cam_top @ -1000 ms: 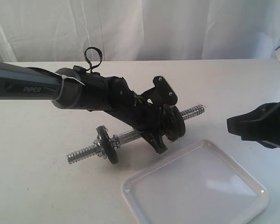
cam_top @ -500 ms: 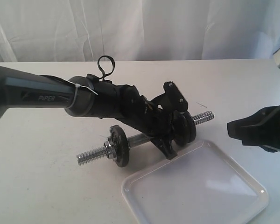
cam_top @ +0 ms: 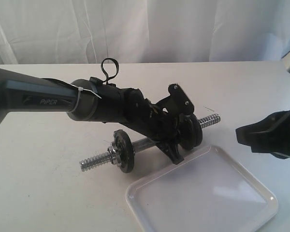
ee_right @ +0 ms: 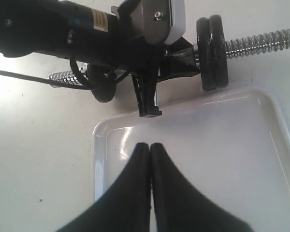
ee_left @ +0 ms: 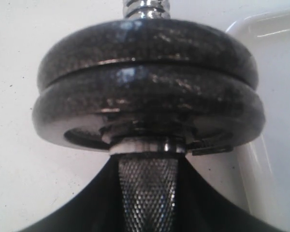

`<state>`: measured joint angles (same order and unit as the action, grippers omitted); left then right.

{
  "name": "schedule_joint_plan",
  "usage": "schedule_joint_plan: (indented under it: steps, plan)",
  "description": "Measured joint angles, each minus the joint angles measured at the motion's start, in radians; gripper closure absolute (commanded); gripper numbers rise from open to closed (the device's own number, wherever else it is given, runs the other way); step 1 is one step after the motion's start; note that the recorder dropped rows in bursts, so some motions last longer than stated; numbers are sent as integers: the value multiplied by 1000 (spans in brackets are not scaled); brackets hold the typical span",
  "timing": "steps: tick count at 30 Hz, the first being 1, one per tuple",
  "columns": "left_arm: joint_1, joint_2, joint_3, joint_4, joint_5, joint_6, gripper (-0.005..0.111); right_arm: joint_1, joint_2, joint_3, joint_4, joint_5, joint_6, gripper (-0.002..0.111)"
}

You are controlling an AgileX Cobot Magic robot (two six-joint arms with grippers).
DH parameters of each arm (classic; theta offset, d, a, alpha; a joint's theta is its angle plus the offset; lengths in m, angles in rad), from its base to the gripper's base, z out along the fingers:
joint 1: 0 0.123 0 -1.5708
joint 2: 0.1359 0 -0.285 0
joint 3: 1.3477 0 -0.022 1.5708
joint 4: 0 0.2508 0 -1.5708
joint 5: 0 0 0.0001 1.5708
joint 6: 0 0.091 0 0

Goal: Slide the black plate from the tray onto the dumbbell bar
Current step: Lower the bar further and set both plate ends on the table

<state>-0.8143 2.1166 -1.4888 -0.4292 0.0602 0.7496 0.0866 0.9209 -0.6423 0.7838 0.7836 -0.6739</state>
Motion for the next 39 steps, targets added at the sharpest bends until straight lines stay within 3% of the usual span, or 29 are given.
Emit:
schedule_joint_plan:
  steps: [39]
  plan:
    - [0,0,0,-32,5,-83,107,0,0,0,0,10,0,108]
